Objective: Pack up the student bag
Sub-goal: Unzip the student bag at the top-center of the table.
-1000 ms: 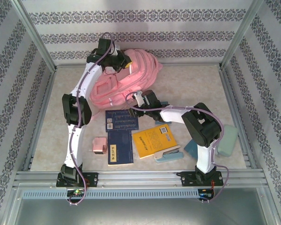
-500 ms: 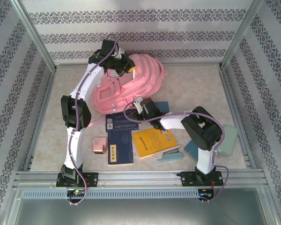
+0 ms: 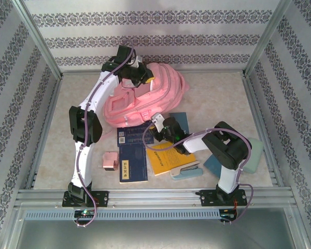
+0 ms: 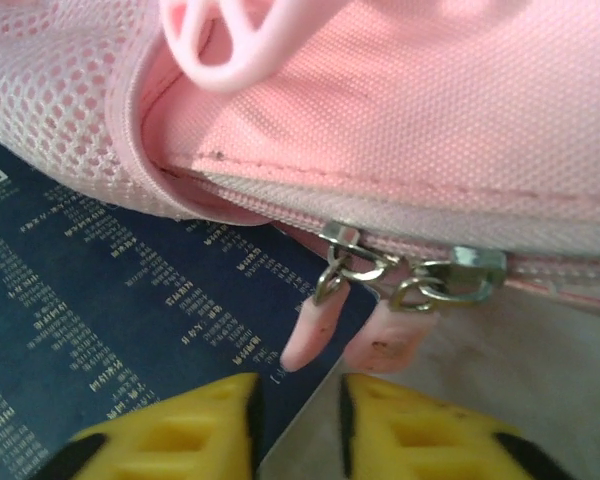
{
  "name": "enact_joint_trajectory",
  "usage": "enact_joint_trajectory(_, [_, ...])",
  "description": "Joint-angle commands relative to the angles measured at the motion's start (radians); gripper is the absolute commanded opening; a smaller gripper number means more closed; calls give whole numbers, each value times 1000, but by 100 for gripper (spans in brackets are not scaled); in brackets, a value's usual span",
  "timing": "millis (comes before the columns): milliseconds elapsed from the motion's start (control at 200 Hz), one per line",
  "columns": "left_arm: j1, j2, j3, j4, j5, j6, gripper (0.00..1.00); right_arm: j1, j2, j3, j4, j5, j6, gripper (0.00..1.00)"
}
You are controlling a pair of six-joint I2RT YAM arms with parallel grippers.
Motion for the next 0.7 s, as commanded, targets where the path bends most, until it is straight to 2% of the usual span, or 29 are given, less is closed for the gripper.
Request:
enact_joint_trajectory(0, [-26, -94, 7, 57, 36, -1, 0, 7, -29, -25, 106, 59, -47, 24])
enact_joint_trajectory(125, [-28, -97, -4, 62, 43, 1, 0, 1, -64, -55, 111, 99, -67, 30])
enact_joint_trajectory(255, [-30, -98, -5, 71, 53, 0, 0, -15, -72, -63, 111, 75, -70, 36])
enact_joint_trajectory(365, [-29, -97, -9, 82, 59, -7, 0, -19, -70, -56, 125, 49, -62, 37])
enact_joint_trajectory(540, [-29, -97, -23, 95, 60, -15, 0, -14, -38, -13, 114, 12, -49, 31])
enact_joint_trajectory(660, [-30, -96, -26, 94, 59, -13, 0, -19, -13, 11, 108, 12, -38, 23])
enact_joint_trajectory(700, [-30, -95, -27, 92, 58, -11, 0, -21, -6, 21, 100, 11, -35, 18])
